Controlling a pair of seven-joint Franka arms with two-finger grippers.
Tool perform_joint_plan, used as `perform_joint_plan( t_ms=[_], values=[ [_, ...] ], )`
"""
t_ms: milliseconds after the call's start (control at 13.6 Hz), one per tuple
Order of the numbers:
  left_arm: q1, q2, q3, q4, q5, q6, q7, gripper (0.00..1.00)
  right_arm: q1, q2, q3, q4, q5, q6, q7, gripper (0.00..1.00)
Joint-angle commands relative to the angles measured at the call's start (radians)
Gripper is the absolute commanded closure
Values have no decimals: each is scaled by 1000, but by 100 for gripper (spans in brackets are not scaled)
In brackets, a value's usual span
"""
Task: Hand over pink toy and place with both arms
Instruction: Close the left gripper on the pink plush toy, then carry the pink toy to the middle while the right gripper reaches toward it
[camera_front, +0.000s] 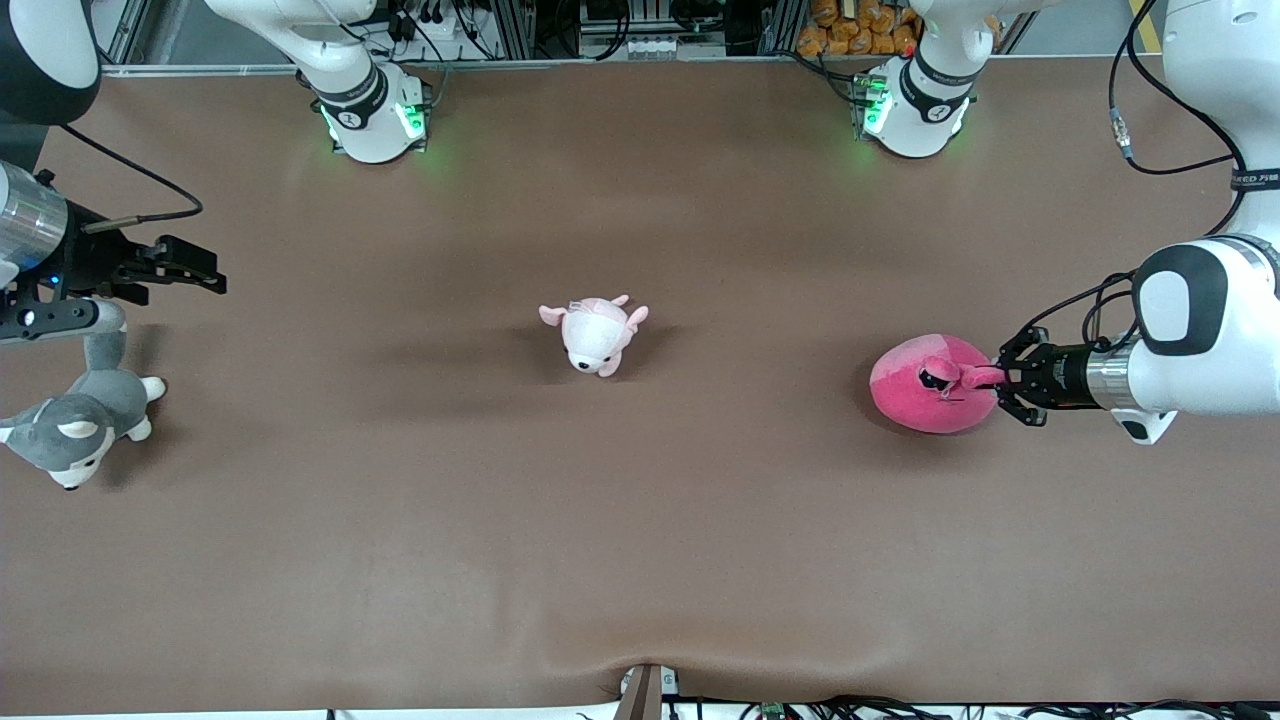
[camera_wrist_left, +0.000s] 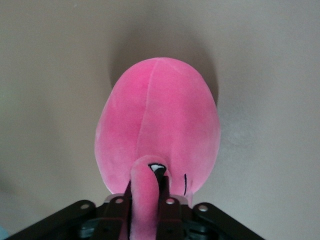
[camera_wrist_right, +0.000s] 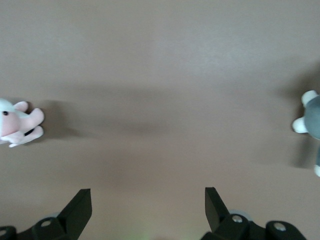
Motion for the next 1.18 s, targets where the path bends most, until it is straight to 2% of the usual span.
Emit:
perform_joint_plan(
  t_ms=[0, 147, 368, 589, 662, 883, 1104],
  values=[
    [-16, -29, -17, 18, -17, -13, 10, 100, 16, 0, 1, 0, 29, -8, 41, 0],
    [-16, -44, -52, 65, -32, -45, -54, 100, 37, 0, 1, 0, 31, -9, 78, 0],
    [-22, -52, -127, 202, -97, -109, -235, 100, 73, 5, 1, 3, 57, -6, 136, 0],
    [-37, -43, -265, 252, -115, -123, -461, 100, 68, 23, 1, 14, 149, -3, 209, 0],
    [-61, -37, -290, 291, -112, -117, -502, 100, 68, 37, 1, 15, 181, -2, 229, 0],
    [-184, -24, -290, 361, -115, -101, -660, 100, 68, 142, 1, 70, 339, 1, 329, 0],
    [-285, -10, -298, 400, -118, -1, -827, 100, 68, 264, 1, 146, 471, -2, 360, 0]
  ],
)
